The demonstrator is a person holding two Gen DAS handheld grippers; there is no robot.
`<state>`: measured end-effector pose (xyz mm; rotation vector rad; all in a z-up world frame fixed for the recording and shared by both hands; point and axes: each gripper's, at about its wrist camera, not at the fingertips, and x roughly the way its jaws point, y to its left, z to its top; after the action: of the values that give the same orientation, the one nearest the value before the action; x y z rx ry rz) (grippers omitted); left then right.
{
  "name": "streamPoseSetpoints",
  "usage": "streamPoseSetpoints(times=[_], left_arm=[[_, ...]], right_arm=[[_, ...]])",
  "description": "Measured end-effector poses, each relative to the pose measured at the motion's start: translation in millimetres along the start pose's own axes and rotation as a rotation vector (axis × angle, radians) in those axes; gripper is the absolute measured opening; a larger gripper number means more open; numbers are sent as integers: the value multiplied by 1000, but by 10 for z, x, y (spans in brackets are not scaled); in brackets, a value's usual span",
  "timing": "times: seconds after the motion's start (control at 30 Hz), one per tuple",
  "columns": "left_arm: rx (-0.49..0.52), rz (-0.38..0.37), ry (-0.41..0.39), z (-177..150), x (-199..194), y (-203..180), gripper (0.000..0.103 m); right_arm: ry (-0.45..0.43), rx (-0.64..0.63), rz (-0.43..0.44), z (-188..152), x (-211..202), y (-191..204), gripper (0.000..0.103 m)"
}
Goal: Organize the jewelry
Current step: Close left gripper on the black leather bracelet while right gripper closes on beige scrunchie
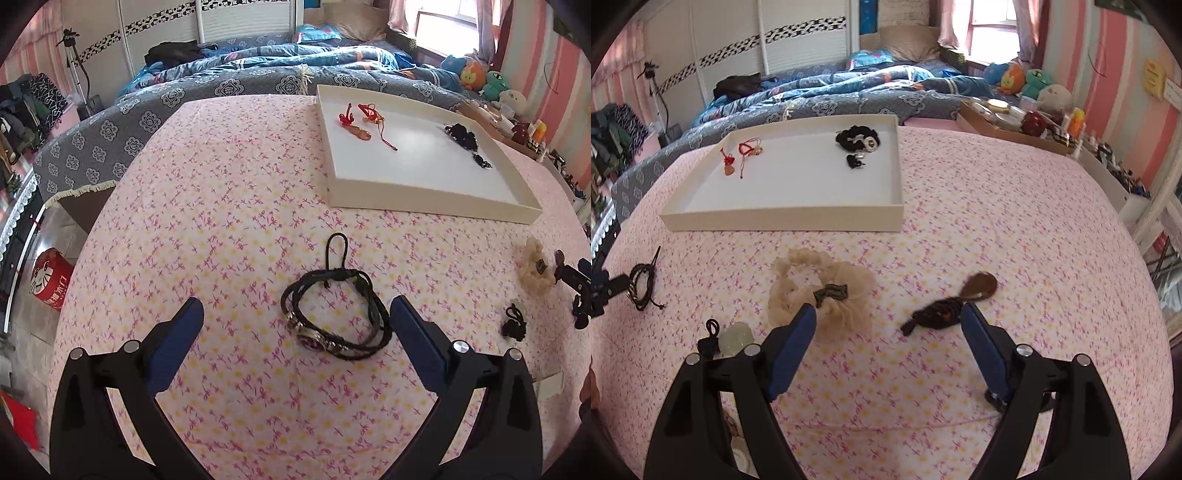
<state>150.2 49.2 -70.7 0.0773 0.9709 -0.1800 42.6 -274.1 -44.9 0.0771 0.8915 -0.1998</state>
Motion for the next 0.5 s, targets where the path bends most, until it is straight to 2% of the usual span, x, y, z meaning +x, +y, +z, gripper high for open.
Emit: streamPoseSetpoints(times=[0.17,0.37,0.5], left_arm=[[6,-12,15,-3,108,8,96],[1,-30,46,-10,250,62,77],[15,-30,45,-25,282,40,69]], right_arm=[[24,-17,21,54,125,103,81],[54,-37,26,57,278,182,80],[60,-48,18,31,319,202,79]])
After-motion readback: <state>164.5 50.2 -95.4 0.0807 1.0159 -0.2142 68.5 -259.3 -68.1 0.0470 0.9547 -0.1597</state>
